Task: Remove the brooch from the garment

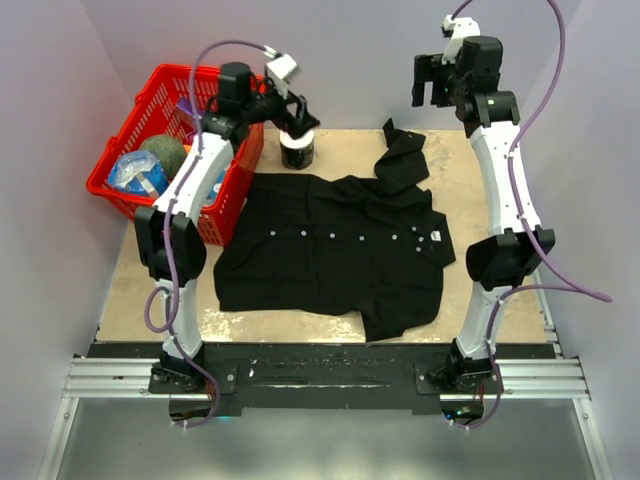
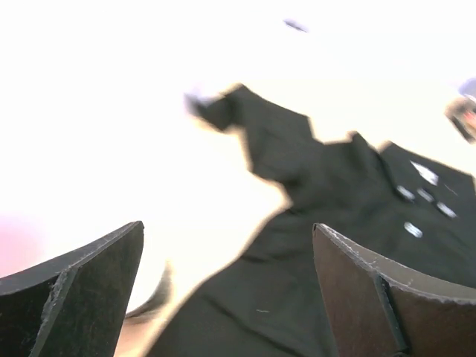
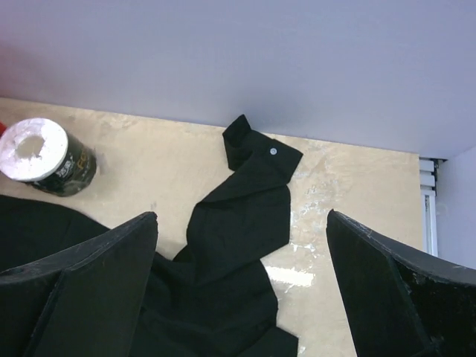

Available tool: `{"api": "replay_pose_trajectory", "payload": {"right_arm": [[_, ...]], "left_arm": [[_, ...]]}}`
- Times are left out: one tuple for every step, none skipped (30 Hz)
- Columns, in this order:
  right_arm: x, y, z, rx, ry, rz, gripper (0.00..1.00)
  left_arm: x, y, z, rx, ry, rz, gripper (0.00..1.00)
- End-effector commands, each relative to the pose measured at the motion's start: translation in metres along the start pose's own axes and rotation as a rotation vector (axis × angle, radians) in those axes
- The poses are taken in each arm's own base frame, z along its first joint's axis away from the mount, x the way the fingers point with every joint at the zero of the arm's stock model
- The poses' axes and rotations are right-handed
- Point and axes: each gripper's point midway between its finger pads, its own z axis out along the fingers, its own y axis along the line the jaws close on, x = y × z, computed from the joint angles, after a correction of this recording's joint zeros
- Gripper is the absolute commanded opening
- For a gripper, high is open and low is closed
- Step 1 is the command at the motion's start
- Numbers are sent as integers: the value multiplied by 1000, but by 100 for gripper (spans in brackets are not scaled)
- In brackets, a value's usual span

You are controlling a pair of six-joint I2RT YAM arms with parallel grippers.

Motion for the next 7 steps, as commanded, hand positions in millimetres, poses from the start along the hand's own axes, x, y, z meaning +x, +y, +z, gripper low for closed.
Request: {"api": "replay_pose_trajectory", "payload": {"right_arm": [[-31,-7,-32,56,-76,32,99],[-36,-7,-34,58,-90,32,99],[-43,-8,-38,61,-113,34,99],[-48,-10,-41,65,-129,1,99],[-58,-10,-46,63,-159,-1,99],[-70,-12,-50,68,-200,-2,99],[-81,-14,-55,83,-235,3,99]], "left_arm": [[-40,59,-31,-200,-91,5,99],[-49,63,-36,-217,-112,31,100],[-56,67,-40,-234,-127,47,99],[-66,78,-50,-276,-148,64,99],[-78,83,-56,-298,-179,87,100],[-87,89,-63,-319,-199,101,100],[-101,98,-75,-357,-228,129,100]]}}
